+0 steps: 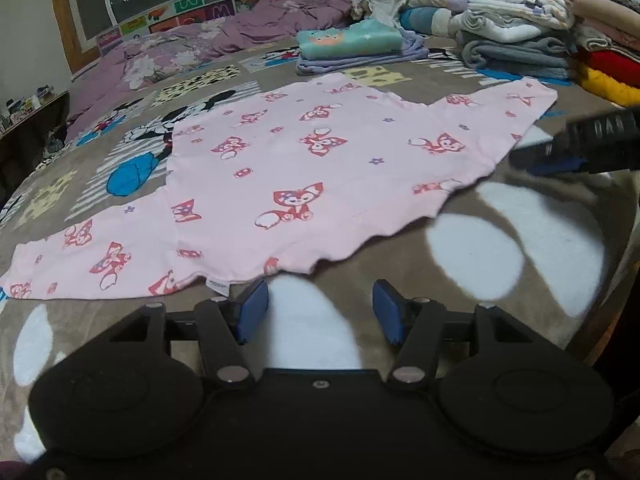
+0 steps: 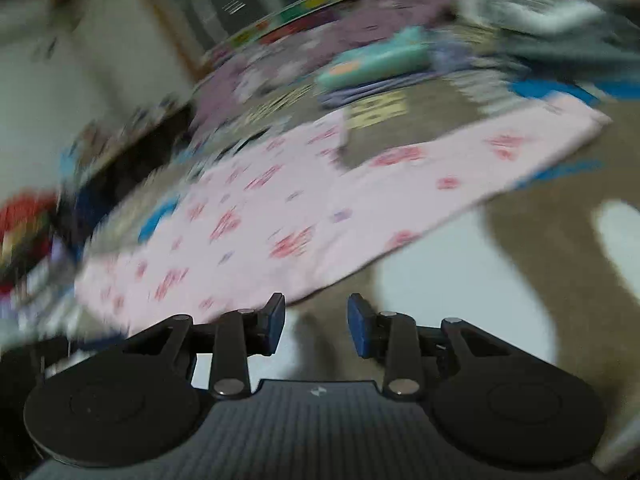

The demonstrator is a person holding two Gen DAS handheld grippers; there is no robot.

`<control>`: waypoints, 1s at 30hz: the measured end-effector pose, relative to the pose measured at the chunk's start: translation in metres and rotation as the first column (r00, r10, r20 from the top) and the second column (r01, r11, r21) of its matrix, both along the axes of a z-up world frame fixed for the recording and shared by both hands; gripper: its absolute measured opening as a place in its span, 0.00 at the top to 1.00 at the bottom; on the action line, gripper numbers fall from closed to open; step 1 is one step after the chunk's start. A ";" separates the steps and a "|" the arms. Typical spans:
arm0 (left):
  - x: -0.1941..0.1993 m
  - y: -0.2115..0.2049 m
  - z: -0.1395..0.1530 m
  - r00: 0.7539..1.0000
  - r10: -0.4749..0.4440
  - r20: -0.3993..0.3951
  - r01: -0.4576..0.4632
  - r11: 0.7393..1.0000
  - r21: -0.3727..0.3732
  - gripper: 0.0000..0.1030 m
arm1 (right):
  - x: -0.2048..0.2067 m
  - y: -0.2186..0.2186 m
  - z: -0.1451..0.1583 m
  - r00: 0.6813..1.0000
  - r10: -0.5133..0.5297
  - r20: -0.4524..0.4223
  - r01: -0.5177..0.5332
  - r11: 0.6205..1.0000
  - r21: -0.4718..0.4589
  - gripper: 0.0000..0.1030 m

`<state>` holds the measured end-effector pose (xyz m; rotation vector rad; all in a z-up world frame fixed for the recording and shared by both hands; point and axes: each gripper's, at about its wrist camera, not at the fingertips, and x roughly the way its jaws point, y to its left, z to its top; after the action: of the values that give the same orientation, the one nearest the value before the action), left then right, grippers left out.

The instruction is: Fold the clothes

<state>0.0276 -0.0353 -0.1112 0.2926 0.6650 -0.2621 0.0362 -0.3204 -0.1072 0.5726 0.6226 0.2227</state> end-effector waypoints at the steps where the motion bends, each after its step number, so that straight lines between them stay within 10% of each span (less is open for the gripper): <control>1: -0.002 -0.002 0.001 1.000 -0.005 0.009 0.005 1.000 0.006 0.44 | -0.002 -0.007 -0.001 1.000 -0.022 -0.007 0.022 0.999 0.033 0.65; 12: 0.002 -0.082 0.009 0.972 -0.216 0.088 0.200 0.967 0.158 0.43 | 0.019 -0.108 -0.026 0.958 -0.285 -0.036 0.280 0.897 0.343 0.67; 30: 0.057 -0.143 0.024 0.979 -0.202 0.027 0.203 0.979 -0.010 0.43 | 0.081 -0.189 -0.034 0.903 -0.429 -0.018 0.402 0.831 0.385 0.87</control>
<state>0.0849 -0.1784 -0.0871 0.3517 0.6083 -0.4564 0.1167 -0.5093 -0.1410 1.0592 0.3708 -0.0540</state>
